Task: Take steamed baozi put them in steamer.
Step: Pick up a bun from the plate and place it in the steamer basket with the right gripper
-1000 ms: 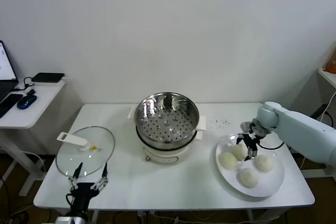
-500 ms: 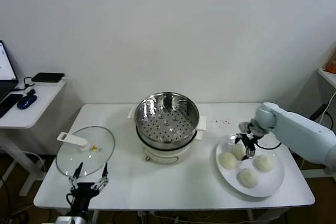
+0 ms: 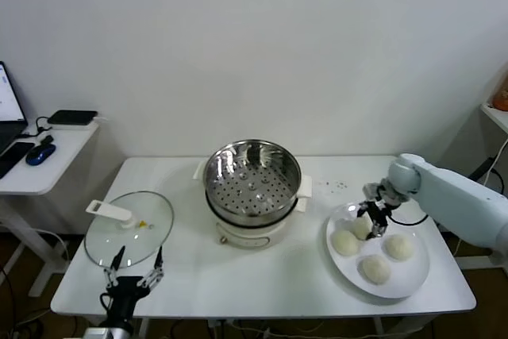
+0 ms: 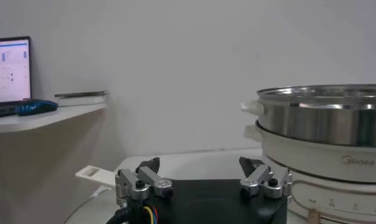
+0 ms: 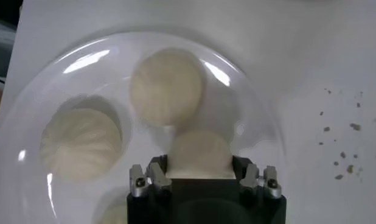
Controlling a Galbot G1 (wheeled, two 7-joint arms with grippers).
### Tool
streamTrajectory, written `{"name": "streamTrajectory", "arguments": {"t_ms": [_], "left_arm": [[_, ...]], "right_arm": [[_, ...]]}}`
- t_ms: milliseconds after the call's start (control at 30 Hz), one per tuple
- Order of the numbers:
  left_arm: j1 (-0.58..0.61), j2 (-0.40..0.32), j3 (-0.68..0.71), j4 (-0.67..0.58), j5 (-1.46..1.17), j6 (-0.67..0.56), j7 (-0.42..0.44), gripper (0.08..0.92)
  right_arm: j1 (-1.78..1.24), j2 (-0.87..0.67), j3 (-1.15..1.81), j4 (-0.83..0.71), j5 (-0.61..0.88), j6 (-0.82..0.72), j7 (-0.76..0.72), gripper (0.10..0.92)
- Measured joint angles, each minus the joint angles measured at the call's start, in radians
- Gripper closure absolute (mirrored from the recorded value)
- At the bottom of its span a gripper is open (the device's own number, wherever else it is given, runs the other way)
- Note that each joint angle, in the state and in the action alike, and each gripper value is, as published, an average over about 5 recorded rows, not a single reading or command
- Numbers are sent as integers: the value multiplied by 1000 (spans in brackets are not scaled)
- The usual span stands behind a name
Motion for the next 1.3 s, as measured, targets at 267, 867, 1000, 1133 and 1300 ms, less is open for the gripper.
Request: {"name": "streamTrajectory", "arguments": {"t_ms": [267, 867, 1000, 1133, 1300], "left_arm": [[2, 1, -1, -3, -1, 0, 0, 177], [11, -4, -1, -21, 2, 4, 0, 177], [13, -4, -1, -22, 3, 4, 0, 177], [17, 1, -1, -27, 5, 4, 1, 177], [15, 6, -3, -33, 8, 10, 1, 177]], "right_arm": [[101, -23, -51, 68, -9, 50, -32, 338], [434, 51, -135, 202, -135, 292, -111, 338], [487, 101, -132, 200, -175, 346, -118, 336], [514, 164, -121, 187, -219, 391, -121, 329], [517, 256, -100, 162, -271, 427, -121, 318]]}}
